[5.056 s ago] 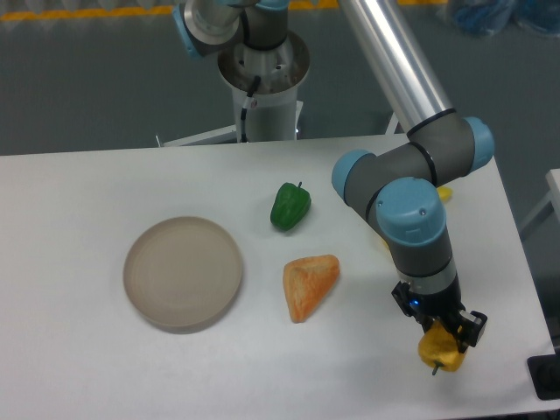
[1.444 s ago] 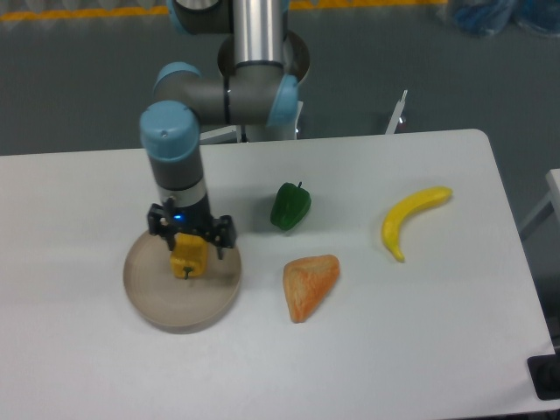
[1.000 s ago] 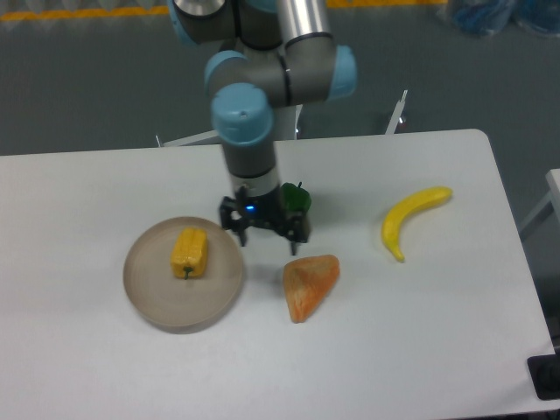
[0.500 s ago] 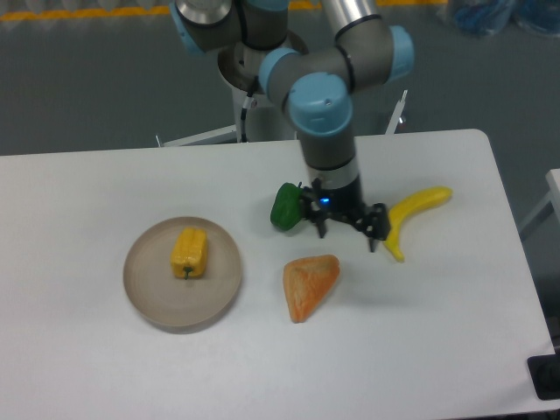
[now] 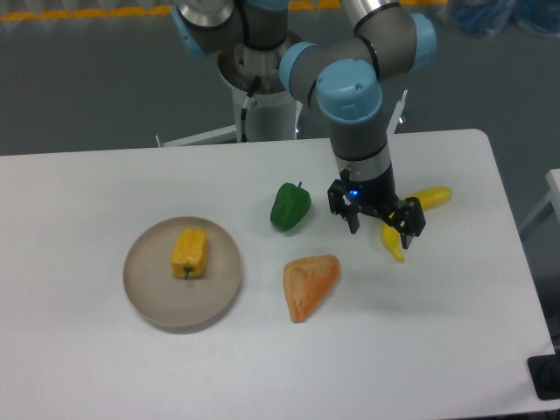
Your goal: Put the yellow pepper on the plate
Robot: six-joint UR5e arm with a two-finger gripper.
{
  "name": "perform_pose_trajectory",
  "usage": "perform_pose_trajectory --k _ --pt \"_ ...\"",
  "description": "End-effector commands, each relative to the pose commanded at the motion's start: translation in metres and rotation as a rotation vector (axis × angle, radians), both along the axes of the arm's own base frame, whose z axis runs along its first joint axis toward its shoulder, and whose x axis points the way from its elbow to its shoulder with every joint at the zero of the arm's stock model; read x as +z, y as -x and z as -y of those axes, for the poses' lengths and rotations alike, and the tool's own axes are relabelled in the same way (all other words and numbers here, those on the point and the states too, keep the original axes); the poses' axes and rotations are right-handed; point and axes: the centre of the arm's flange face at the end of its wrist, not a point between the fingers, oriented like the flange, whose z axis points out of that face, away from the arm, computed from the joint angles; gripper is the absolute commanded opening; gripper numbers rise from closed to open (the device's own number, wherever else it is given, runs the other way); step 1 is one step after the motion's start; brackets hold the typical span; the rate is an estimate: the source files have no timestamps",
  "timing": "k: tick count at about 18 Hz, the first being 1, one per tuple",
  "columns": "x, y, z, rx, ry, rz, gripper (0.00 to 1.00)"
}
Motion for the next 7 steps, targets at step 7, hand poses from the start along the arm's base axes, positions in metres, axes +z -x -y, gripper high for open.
perform_pose_trajectory --k 7 --pt "0.0010 0.0121 0.0083 0.011 0.003 -0.007 1.00"
